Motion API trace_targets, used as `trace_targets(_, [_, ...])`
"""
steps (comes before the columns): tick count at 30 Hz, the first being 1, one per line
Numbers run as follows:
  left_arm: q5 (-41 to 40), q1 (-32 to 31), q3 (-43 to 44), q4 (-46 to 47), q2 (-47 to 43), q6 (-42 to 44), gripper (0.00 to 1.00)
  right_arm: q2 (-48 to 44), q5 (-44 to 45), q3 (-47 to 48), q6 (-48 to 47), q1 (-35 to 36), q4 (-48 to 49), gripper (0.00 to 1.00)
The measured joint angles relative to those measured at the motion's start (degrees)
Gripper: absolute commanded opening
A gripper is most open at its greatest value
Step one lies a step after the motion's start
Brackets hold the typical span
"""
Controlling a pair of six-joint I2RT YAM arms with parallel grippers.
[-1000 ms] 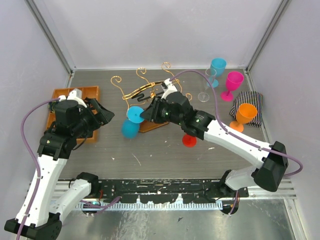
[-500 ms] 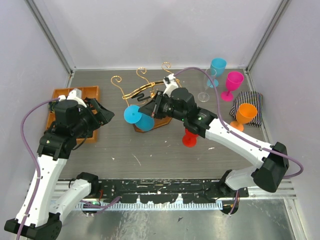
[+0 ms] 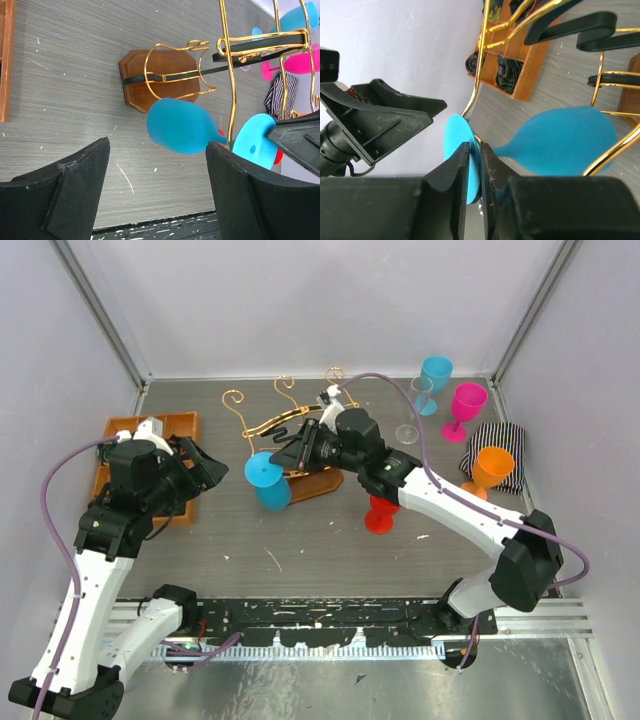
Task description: Take the wine glass off the wine glass rack
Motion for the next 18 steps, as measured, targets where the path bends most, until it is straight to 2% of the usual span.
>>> trace_targets(1, [0.0, 0.0, 0.0, 0.0, 0.0, 0.0, 0.84, 0.44, -0.7, 0.02, 0.02, 0.02, -0.02, 0.2])
trace_targets(3, [-0.02, 0.0, 0.0, 0.0, 0.0, 0.0, 0.84, 1.25, -2.01, 0.13, 0.04, 0.02, 0.02, 0.03])
trace_targets(4, [-0.02, 0.0, 0.0, 0.0, 0.0, 0.0, 0.84, 1.62, -2.56, 0.37, 0.02, 0.02, 0.11, 0.01])
trace_targets(18, [-0.17, 0.0, 0.0, -0.02, 0.07, 0.04, 0.84, 5.31, -6.54, 3.17, 4.94, -0.74, 6.27, 0.01])
